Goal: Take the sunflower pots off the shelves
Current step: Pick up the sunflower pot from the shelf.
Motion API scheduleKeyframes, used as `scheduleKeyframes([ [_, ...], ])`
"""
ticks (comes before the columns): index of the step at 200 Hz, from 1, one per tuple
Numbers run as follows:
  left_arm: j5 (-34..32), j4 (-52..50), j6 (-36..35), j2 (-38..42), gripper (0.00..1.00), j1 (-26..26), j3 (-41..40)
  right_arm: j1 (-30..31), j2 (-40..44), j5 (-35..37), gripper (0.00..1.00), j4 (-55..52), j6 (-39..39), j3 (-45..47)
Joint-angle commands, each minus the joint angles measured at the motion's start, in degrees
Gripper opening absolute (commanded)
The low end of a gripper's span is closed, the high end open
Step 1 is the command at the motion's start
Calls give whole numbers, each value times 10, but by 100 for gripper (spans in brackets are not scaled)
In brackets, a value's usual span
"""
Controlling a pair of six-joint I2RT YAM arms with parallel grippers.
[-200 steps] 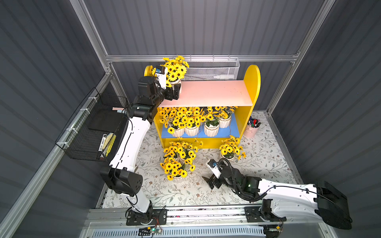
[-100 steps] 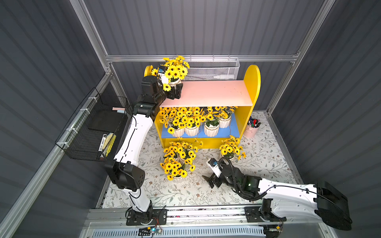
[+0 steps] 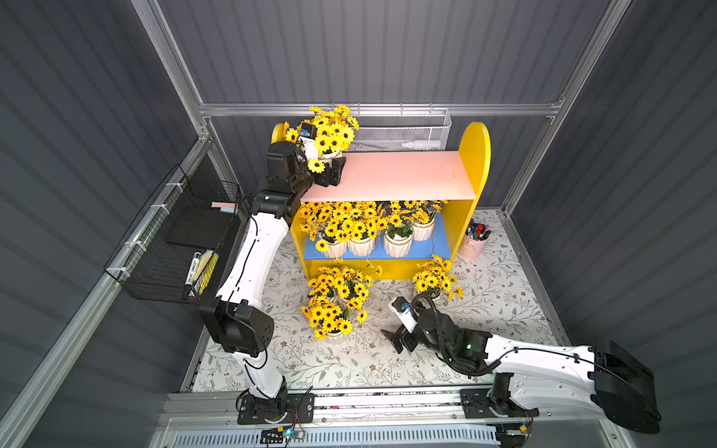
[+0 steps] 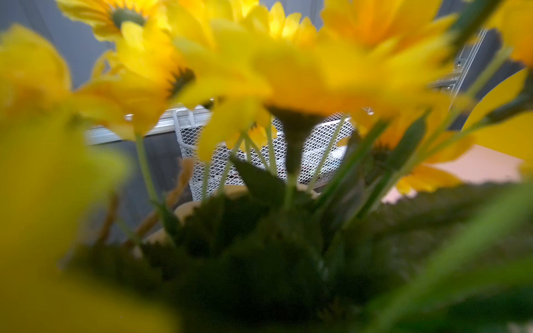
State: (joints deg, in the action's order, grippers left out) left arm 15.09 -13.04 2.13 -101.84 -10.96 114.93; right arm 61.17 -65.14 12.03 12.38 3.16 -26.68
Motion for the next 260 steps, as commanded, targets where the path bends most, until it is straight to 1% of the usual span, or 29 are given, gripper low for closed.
scheduleKeyframes([
  [1, 29, -10, -24, 15, 16, 1, -22, -3, 3, 3, 99, 5, -7, -5],
  [10, 34, -4, -23, 22, 0, 1, -32, -2, 6, 5, 99, 2, -8, -8],
  [40, 63, 10, -20, 38, 0, 0, -28, -10, 19, 29, 99, -10, -7, -21],
  [58, 87, 15, 3, 46, 0, -2, -17, -28, 25, 41, 99, -20, 2, -30],
  [85, 97, 25, 18, 63, 0, -5, -13, -68, 50, 30, 99, -30, 25, -37],
  [90, 117, 24, 22, 65, 0, -6, -11, -76, 57, 27, 99, -32, 28, -38],
  [108, 128, 25, 28, 78, 0, -11, -18, -96, 77, 15, 99, -43, 34, -42],
  [151, 128, 11, 4, 118, 0, -48, -39, -128, 108, -8, 99, -69, 37, -55],
  [195, 136, 14, 0, 123, 0, -64, -45, -145, 112, -18, 99, -73, 48, -54],
  [239, 148, -7, -4, 137, 0, -114, -41, -174, 128, -22, 98, -98, 57, -63],
  [260, 145, -12, -8, 163, 0, -138, -75, -195, 141, -32, 98, -115, 68, -70],
])
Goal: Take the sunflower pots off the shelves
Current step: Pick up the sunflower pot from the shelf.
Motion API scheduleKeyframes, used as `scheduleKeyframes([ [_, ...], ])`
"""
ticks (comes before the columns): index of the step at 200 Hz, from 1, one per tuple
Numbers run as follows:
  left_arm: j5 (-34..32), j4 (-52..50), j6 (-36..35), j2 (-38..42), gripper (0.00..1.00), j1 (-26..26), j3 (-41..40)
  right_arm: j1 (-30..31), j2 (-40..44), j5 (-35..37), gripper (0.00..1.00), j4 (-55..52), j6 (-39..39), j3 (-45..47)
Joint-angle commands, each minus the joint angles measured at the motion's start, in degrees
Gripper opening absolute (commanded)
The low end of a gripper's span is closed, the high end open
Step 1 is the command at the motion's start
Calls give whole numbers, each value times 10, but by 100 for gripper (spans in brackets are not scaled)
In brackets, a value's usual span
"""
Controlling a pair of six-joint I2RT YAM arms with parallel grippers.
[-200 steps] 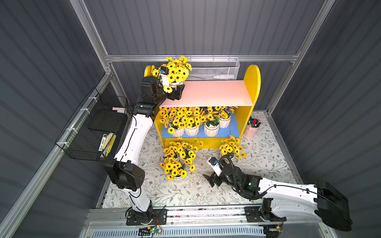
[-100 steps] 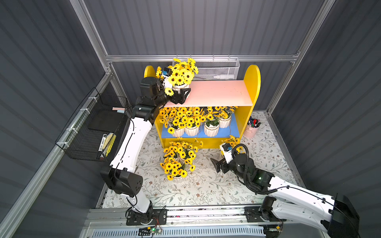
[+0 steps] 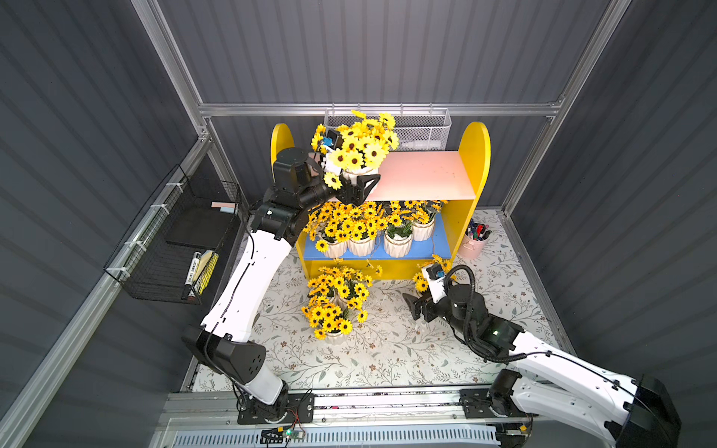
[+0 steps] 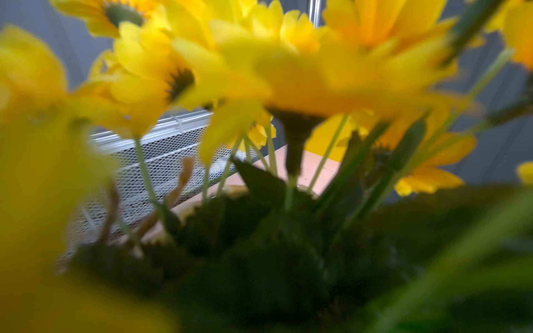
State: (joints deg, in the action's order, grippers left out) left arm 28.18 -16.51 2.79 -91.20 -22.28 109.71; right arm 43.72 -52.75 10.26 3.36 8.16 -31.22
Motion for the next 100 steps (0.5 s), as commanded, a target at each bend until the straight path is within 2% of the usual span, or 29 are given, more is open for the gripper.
scheduleKeyframes([
  [1, 14, 23, -15, 58, 0, -26, -27, -21, 17, -16, 98, -25, 19, -25],
  [61, -16, 37, -49, 163, 0, -105, -182, -59, 81, -21, 98, -80, 41, -34],
  [87, -25, 53, -49, 208, 0, -146, -270, -74, 115, 20, 97, -109, 58, -33],
  [100, -60, 72, -49, 231, 0, -170, -340, -88, 127, 49, 98, -135, 70, -36],
])
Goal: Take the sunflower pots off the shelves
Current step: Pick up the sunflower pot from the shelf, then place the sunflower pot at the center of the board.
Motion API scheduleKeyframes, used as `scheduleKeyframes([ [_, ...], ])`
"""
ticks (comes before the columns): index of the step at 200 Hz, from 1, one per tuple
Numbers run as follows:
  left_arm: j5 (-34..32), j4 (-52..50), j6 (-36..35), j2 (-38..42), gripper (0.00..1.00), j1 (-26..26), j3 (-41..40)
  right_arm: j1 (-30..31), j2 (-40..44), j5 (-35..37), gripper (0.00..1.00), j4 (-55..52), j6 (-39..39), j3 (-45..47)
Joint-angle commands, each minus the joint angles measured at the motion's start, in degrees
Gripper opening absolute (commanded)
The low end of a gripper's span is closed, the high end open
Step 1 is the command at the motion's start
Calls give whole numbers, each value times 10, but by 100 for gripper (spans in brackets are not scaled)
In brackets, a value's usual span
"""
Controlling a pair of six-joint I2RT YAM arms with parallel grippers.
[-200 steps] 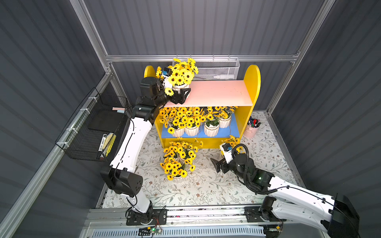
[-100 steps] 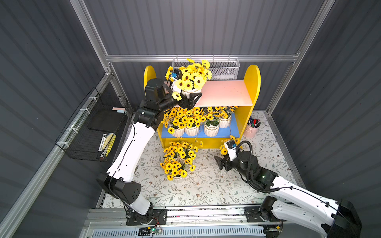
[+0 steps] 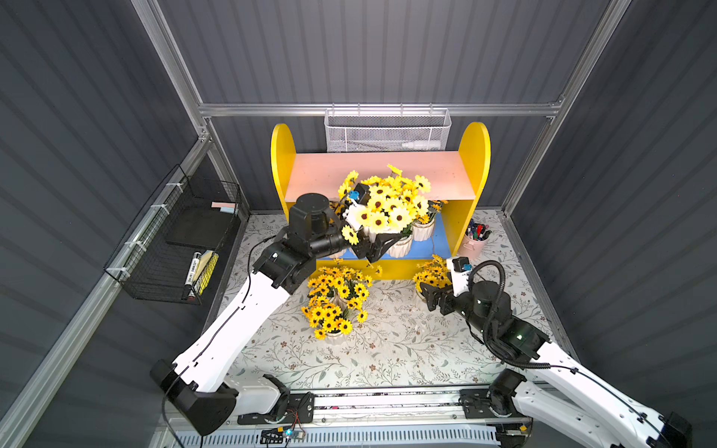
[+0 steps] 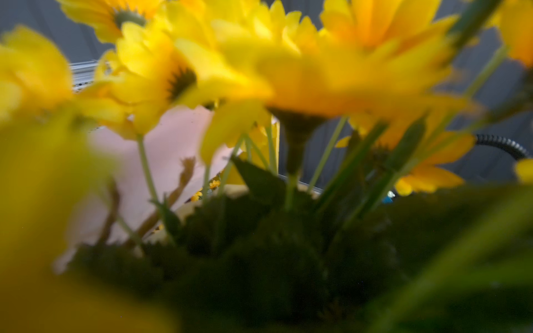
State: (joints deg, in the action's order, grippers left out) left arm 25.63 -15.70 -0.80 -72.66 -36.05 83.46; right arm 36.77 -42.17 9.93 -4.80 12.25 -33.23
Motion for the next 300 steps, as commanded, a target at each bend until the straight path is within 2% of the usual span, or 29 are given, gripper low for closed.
scheduleKeyframes([
  [1, -36, 65, -13, 47, 0, -34, -84, -20, 22, 54, 97, -56, 30, -16],
  [22, -64, 102, -18, 74, 0, -66, -177, -68, 36, 71, 98, -102, 60, -22],
  [50, -115, 185, -21, 68, 0, -134, -291, -143, 54, 27, 98, -121, 96, -19],
  [63, -140, 265, -19, 54, 0, -170, -346, -166, 65, 3, 98, -111, 106, -13],
  [84, -199, 330, -51, 19, 0, -230, -399, -179, 77, -17, 98, -88, 116, 1],
  [101, -205, 423, -32, -23, 0, -255, -443, -182, 77, -26, 98, -92, 115, 3],
  [131, -242, 540, -34, -118, 0, -299, -471, -185, 75, -36, 98, -94, 111, 8],
  [155, -229, 638, -12, -210, 0, -304, -469, -188, 72, -30, 98, -96, 104, 7],
  [189, -205, 712, 7, -315, 0, -307, -419, -215, 67, -14, 98, -102, 104, -20],
  [220, -198, 785, 44, -415, 0, -307, -362, -257, 60, -44, 98, -81, 112, -33],
  [265, -194, 811, 83, -547, 0, -307, -266, -285, 53, -84, 99, -57, 118, -35],
  [278, -186, 806, 88, -576, 30, -307, -233, -287, 51, -84, 99, -55, 114, -35],
  [287, -178, 778, 84, -584, 56, -307, -213, -289, 48, -87, 99, -55, 114, -36],
  [291, -180, 765, 84, -585, 72, -307, -208, -290, 47, -89, 99, -55, 115, -36],
  [294, -182, 758, 84, -585, 92, -307, -205, -291, 47, -91, 99, -56, 115, -37],
  [295, -183, 754, 84, -585, 96, -307, -204, -291, 47, -91, 99, -56, 115, -37],
  [300, -182, 746, 79, -584, 99, -307, -204, -291, 48, -95, 99, -56, 114, -38],
])
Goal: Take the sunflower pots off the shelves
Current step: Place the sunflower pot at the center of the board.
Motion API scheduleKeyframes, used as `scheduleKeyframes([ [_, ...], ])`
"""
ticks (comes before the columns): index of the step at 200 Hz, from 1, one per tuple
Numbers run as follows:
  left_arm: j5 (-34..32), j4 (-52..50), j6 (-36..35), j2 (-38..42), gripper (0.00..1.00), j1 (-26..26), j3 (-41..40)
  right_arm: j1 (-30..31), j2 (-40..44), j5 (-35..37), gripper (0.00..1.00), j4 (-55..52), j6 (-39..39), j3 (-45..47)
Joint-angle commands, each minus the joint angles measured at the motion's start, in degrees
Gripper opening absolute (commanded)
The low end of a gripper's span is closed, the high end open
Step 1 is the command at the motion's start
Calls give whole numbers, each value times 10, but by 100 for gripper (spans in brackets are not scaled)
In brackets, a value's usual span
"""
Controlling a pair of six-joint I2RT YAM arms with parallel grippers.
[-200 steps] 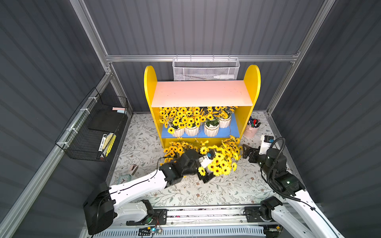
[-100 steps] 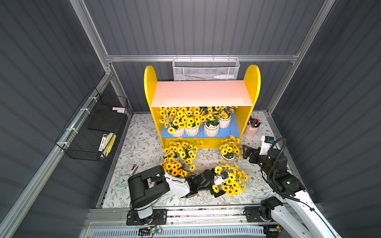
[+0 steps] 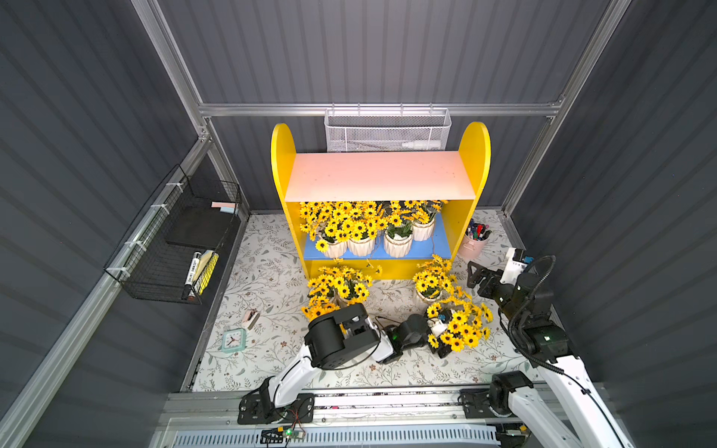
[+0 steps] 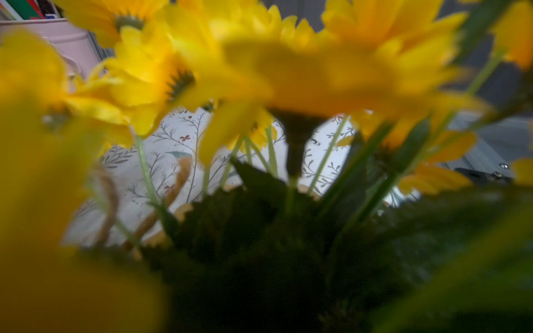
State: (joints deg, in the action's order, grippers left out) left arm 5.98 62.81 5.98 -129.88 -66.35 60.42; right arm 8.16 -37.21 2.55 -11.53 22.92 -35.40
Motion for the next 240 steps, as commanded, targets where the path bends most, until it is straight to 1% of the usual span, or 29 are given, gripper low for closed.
scheduleKeyframes([
  [1, 15, -39, 9, -11, 99, -5, 27, -5, -2, -22, 99, 11, 7, -16],
  [22, 13, -73, -20, 14, 99, -4, 9, -7, 6, -26, 99, 5, 4, -16],
  [37, 14, -160, -71, 48, 99, -4, -2, -9, 11, -25, 99, 3, 2, -15],
  [48, 8, -215, -85, 77, 99, -4, -14, -10, 13, -25, 99, 0, 4, -15],
  [60, 8, -248, -106, 97, 99, -4, -27, -10, 13, -29, 99, 3, 7, -11],
  [80, -1, -239, -107, 127, 99, -4, -68, -10, 7, -30, 99, -9, 12, -11],
  [112, -41, -293, -103, 171, 99, -4, -94, -11, 11, -21, 99, -34, 14, -11],
  [134, -82, -334, -104, 208, 99, -4, -107, -11, 9, -27, 99, -61, 11, -20],
  [147, -103, -337, -106, 242, 100, -4, -125, -11, 6, -60, 98, -66, 2, -24],
  [157, -139, -362, -118, 274, 99, -4, -133, -10, 2, -88, 96, -66, 0, -25],
  [170, -159, -395, -128, 325, 99, -4, -137, -11, -4, -120, 95, -66, -1, -31],
  [178, -181, -427, -135, 356, 99, -4, -135, -10, -8, -135, 94, -64, 1, -36],
  [190, -194, -479, -146, 403, 99, -4, -126, -10, -15, -161, 92, -53, 6, -40],
  [204, -238, -543, -154, 451, 100, -3, -108, -7, -26, -189, 89, -33, 16, -41],
  [226, -320, -640, -174, 505, 99, 5, -70, 15, -47, -184, 86, -19, 20, -52],
  [233, -337, -684, -177, 518, 99, 16, -52, 29, -53, -176, 86, -12, 19, -55],
  [240, -340, -727, -175, 534, 99, 34, -37, 46, -63, -165, 86, -5, 15, -58],
])
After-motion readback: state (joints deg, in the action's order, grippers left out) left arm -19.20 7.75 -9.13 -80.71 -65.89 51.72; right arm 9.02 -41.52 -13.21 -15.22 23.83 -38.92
